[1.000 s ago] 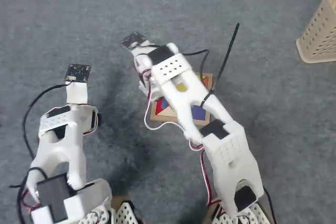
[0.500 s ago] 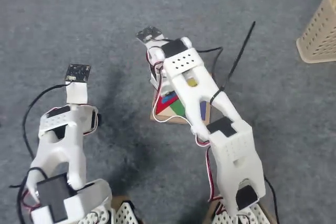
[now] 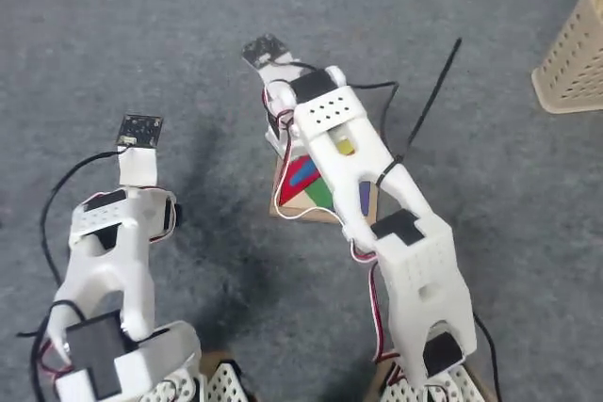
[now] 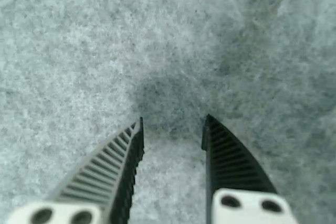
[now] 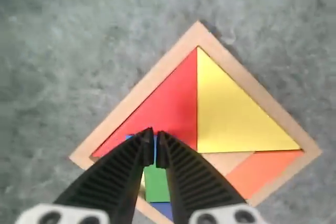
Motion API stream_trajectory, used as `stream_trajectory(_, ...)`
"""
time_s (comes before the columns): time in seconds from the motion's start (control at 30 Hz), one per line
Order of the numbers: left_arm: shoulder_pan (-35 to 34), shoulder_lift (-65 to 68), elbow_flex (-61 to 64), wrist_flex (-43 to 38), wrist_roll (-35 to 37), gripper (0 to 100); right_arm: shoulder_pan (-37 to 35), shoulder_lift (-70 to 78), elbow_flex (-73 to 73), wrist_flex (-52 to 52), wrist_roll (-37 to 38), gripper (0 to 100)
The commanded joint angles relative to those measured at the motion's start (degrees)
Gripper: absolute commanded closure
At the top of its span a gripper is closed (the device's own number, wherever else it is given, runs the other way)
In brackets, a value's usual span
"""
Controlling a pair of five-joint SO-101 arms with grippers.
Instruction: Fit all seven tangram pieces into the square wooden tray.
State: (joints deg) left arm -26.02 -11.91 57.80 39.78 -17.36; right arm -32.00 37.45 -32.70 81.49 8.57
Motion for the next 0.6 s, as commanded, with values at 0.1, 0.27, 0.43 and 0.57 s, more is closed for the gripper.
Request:
stream_trajectory(0.1,0.1,-2.7,-0.5,-1.0,-0.5,83,1.3,-2.7,-0.3,4.9,3.7,99.1)
stream_trajectory(0.27,0.1,-2.7,-0.5,-1.0,-0.5,83,1.4,-3.6,-0.3,8.2,4.0,99.1)
stream_trajectory(0.43,0.1,-2.7,-0.5,-1.0,-0.5,83,1.7,-3.4,-0.2,9.2,3.5,99.1)
stream_trajectory(0.57,0.1,-2.7,-0.5,-1.0,-0.5,83,3.5,-3.6,-0.2,8.9,1.8,99.1)
